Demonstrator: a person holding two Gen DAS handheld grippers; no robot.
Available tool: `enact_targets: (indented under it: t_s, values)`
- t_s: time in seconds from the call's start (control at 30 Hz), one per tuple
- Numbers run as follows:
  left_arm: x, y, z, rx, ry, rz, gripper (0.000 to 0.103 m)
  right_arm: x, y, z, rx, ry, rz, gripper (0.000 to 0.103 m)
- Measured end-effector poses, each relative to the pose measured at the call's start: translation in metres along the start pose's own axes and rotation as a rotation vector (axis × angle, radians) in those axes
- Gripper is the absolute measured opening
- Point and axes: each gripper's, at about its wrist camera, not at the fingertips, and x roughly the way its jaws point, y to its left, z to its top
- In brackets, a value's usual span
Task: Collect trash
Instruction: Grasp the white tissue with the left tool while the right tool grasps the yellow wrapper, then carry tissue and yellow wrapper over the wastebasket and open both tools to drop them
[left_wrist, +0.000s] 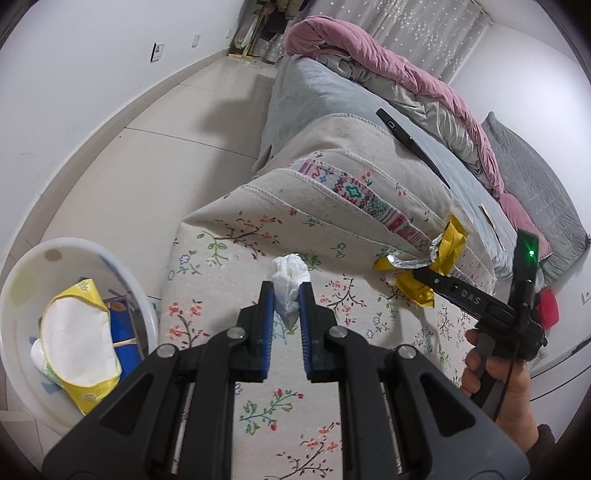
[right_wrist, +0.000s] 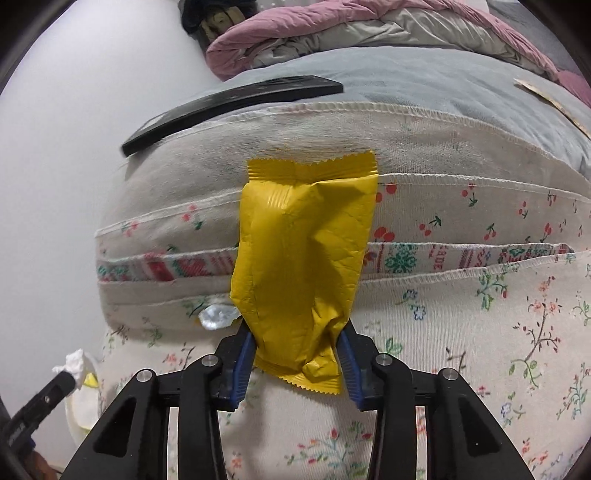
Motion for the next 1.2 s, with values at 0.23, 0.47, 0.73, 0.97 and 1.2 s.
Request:
enact_targets:
  t_s: [0.23,0.47,0.73,0.97,1.2]
  values:
    - [-0.009,0.016,-0.006,0.008,-0.005,0.034,0.015,-0.027,0.014,-0.021,-0.083,-0.001,0.022,0.041]
    - [-0.023,0.032,-0.013,0.002,-0.013,0.050,0.015,-0.054,0.028,-0.045,-0.118,0.009,0.042,0.041]
    - [-0.038,0.046,-0.023,0.011,-0.008,0.060,0.015,-0.082,0.042,-0.060,-0.138,0.026,0.077,0.042]
    - [-0.052,0.067,-0.030,0.003,-0.010,0.089,0.015,-0.087,0.068,-0.074,-0.171,0.048,0.108,0.042]
    - [-0.066,0.099,-0.035,-0.040,-0.019,0.121,0.015,-0.079,0.103,-0.083,-0.225,0.065,0.137,0.042]
